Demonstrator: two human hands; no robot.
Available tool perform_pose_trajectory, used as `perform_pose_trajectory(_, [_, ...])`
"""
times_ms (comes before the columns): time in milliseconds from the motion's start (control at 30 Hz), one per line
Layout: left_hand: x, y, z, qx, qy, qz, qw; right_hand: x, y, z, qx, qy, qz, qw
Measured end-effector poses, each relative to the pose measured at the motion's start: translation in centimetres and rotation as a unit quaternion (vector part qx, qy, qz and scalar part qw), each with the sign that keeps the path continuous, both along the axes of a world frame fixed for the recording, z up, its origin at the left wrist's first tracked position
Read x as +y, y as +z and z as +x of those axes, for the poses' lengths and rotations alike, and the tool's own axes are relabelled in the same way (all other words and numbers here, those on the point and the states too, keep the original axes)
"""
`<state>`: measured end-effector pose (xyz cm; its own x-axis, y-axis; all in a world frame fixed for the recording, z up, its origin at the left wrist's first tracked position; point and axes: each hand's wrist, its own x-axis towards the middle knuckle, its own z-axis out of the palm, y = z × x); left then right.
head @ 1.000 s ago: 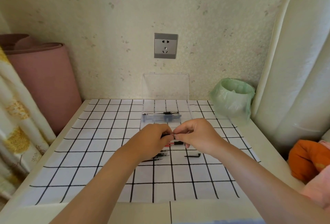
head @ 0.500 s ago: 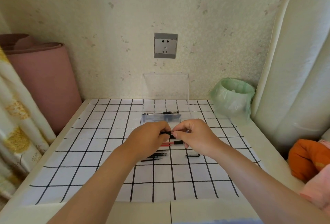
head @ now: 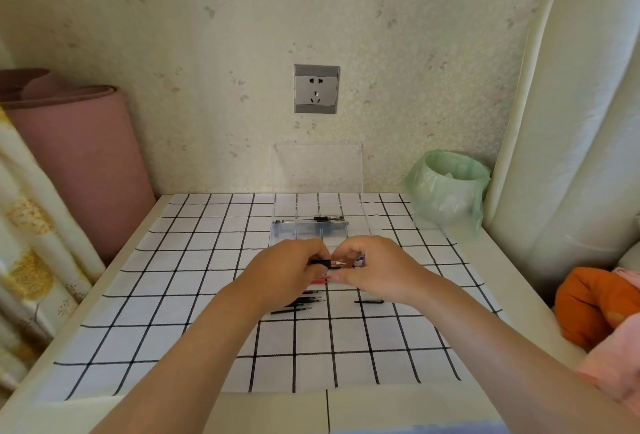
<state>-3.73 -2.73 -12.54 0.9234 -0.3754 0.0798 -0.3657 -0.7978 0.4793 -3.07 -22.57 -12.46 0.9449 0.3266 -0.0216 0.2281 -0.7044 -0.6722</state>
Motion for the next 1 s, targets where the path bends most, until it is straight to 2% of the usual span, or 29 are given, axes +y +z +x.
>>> perform_pose_trajectory(100, [-0.08,0.02,0.03,0.002,-0.002,0.003,1.000,-0.04,0.31,-0.06,-0.030,-0.006,-0.002,1.000])
perform_pose_trajectory(267, [-0.08,-0.11,0.15,0.008,-0.009,0.017,1.000,-0.16,0.31,-0.05,0.006,0.013,-0.041,0.999])
perform_pose_trajectory(467, [-0.16,-0.15,0.17,-0.002,-0.010,0.019,1.000,-0.40,0.65,-0.13,-0.028,0.014,-0.032,0.999])
perform_pose_trajectory(667, [-0.09,-0.13,0.16,0.001,-0.015,0.022,1.000,-0.32,0.70,-0.19,-0.002,0.016,-0.051,0.999])
perform_pose_trajectory(833, [-0.13,-0.03,0.03,0.000,-0.017,0.018,1.000,-0.27,0.59,-0.16,-0.038,0.021,-0.052,0.998])
perform_pose_trajectory(1000, [-0.08,0.04,-0.06,0.002,-0.015,0.020,1.000,-0.33,0.40,0.10,-0.013,0.021,-0.070,0.997])
